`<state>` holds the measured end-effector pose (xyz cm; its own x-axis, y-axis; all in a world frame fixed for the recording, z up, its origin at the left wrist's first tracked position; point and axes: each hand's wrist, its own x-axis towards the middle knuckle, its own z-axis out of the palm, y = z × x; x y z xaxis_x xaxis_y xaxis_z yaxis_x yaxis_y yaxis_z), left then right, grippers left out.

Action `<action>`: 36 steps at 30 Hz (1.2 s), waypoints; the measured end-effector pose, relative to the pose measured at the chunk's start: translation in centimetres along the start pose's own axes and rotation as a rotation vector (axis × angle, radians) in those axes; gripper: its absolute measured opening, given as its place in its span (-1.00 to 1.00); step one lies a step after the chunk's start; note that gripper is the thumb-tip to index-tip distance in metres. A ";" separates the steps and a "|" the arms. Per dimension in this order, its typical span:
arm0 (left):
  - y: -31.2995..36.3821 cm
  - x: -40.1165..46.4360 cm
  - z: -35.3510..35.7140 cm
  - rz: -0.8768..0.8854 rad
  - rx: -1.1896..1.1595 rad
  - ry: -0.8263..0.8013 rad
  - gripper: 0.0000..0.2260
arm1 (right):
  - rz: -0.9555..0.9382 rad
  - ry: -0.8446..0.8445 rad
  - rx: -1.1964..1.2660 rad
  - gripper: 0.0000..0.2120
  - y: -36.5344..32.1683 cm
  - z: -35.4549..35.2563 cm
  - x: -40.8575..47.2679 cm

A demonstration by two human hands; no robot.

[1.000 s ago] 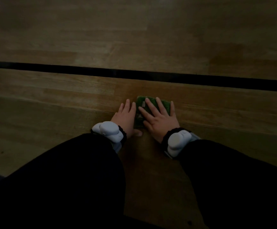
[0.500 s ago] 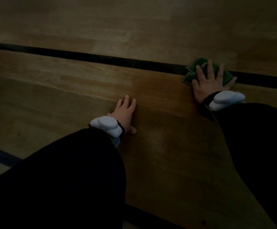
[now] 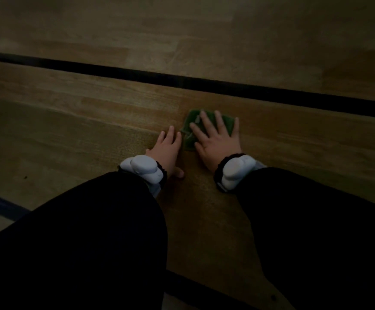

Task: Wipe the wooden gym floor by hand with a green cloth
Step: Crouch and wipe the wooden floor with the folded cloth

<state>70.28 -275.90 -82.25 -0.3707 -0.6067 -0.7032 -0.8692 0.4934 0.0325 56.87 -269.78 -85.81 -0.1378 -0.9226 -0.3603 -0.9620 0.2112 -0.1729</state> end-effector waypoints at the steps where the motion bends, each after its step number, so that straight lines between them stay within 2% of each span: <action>1: 0.0 0.0 0.1 -0.001 0.003 0.006 -0.01 | -0.032 -0.005 -0.006 -0.49 -0.8 0.5 -0.2; 4: 0.0 0.0 0.2 -0.004 0.004 0.020 -0.01 | -0.063 0.003 -0.013 -0.49 -1.4 1.1 -0.6; 9: 0.2 -0.2 0.2 -0.013 0.013 0.016 -0.02 | -0.094 0.010 0.014 -0.50 1.1 0.6 -1.4; 14: 0.6 -0.4 -0.6 0.001 0.034 -0.052 -0.03 | 0.088 0.018 0.098 -0.51 6.8 -0.2 -2.9; 18: 1.6 -0.4 -0.6 -0.028 0.065 -0.050 -0.03 | 0.323 0.050 0.131 -0.51 12.9 -0.8 -3.9; 20: 2.0 -0.5 -0.6 -0.045 0.067 -0.045 -0.03 | 0.346 0.045 0.127 -0.50 14.0 -0.7 -4.5; 25: 2.2 -0.9 -0.3 -0.071 0.060 -0.026 -0.06 | 0.271 0.058 0.125 -0.50 12.5 -0.1 -5.8; 36: 3.9 -2.7 0.4 -0.097 0.110 -0.017 -0.26 | -0.077 -0.065 0.005 -0.48 4.6 3.0 -11.6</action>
<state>68.02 -272.06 -80.54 -0.2804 -0.6445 -0.7114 -0.8590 0.4992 -0.1137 54.77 -257.12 -85.14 -0.0475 -0.9134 -0.4044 -0.9680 0.1420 -0.2068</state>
